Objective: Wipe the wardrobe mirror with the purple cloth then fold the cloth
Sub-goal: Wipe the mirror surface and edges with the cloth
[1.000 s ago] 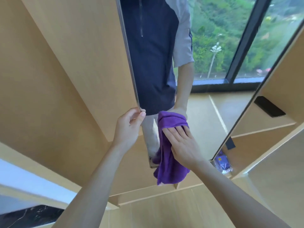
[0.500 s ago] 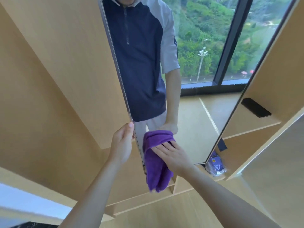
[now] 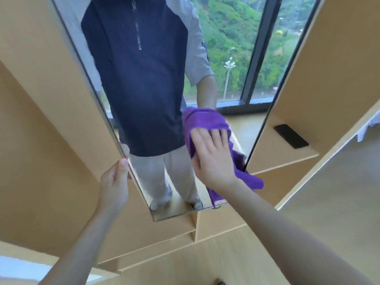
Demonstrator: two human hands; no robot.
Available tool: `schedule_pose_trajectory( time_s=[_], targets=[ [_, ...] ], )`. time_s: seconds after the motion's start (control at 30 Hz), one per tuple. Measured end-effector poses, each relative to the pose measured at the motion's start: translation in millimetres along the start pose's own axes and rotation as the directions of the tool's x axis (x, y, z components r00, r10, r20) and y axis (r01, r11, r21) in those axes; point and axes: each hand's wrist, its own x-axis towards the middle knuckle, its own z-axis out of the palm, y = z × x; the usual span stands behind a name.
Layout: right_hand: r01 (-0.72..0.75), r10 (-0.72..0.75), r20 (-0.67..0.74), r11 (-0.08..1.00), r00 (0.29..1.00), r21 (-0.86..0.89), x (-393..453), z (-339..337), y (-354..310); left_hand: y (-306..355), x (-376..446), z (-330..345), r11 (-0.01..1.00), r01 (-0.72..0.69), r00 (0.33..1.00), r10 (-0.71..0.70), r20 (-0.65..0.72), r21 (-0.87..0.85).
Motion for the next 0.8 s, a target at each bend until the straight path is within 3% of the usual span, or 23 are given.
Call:
schedule_pose_trajectory(
  time_s=[0.13, 0.27, 0.33, 0.47, 0.6, 0.7, 0.8],
  targets=[
    [0.206, -0.204, 0.085, 0.979, 0.975, -0.011, -15, 22, -3, -13, 0, 4, 0.995, 0.090, 0.994, -0.092, 0.055, 0.030],
    [0.291, -0.293, 0.128, 0.956, 0.947, 0.036, -37, 28, 33, -32, -17, 14, 0.977, 0.145, 0.987, -0.155, 0.052, 0.156],
    [0.271, -0.268, 0.149, 0.963, 0.952, -0.002, -55, 27, 56, -35, -22, 18, 0.972, 0.167, 0.985, -0.172, 0.012, 0.163],
    [0.070, -0.068, 0.066, 0.997, 0.996, -0.033, -80, 21, 77, -41, -32, 24, 0.952, 0.224, 0.974, -0.223, -0.026, 0.209],
    [-0.177, 0.176, 0.017, 0.983, 0.984, 0.042, -81, 15, 82, -51, -43, 26, 0.943, 0.247, 0.969, -0.246, -0.030, 0.224],
    [-0.432, 0.430, 0.055, 0.879, 0.901, 0.201, -82, 6, 84, -56, -41, 25, 0.941, 0.240, 0.971, -0.233, -0.060, 0.238],
    [-0.568, 0.579, 0.064, 0.763, 0.813, 0.308, -79, 2, 70, -58, -41, 27, 0.932, 0.245, 0.970, -0.239, -0.055, 0.267]
  ],
)
